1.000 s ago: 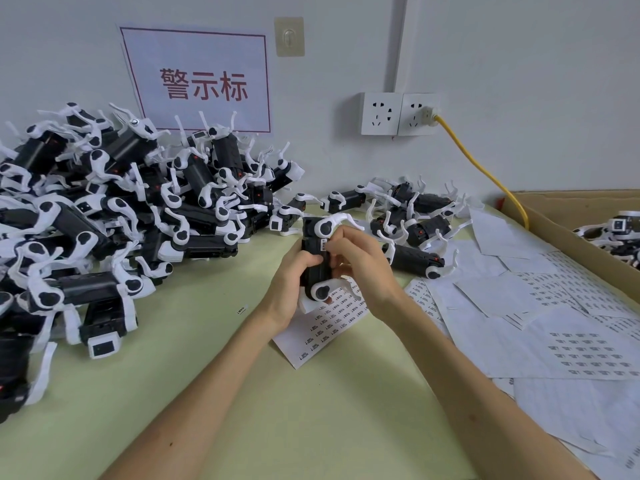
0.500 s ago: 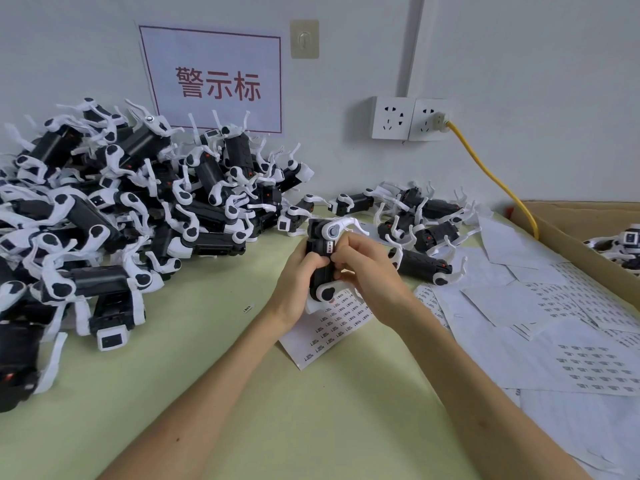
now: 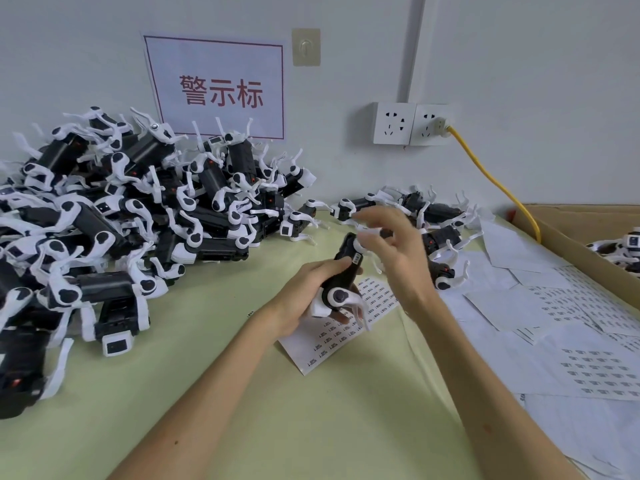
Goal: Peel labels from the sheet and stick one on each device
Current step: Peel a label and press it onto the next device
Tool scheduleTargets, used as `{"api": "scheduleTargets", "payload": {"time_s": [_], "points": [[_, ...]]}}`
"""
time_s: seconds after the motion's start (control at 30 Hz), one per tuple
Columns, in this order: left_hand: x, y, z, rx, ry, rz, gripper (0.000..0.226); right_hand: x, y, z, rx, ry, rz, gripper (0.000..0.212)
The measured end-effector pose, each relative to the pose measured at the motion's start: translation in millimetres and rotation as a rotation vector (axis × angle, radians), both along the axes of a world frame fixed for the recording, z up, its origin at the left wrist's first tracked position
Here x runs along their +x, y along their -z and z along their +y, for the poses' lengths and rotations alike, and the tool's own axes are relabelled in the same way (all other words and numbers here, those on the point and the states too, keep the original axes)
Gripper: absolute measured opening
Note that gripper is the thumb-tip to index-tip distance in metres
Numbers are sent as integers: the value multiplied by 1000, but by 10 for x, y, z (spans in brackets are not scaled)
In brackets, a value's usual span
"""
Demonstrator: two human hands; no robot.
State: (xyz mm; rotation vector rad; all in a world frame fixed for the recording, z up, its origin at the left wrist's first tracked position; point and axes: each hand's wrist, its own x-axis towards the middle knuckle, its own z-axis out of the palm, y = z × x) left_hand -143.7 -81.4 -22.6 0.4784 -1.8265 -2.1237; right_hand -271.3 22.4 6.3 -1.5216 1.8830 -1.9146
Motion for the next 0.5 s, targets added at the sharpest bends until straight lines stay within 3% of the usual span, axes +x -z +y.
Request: {"api": "scheduleTargets", "payload": {"time_s": [0.1,0.23,0.3,0.4,0.5], "points": [[32,-44,-39,31,-6,-41,73,-97,59,3,247,-129,74,38],[81,-37,-118,144,-87,-22,92,-153,103,-30,274,-170,-62,21],[88,-34,-137,236,-128,88,82,-161,102,-41,207,-122,-150,17],[104,-61,-198,323,-139,238,63,-194,97,-36,144,-46,-318,28],[103,-76,-234,364,-168,351,45,-258,100,-30,269,-132,-436,37]]}}
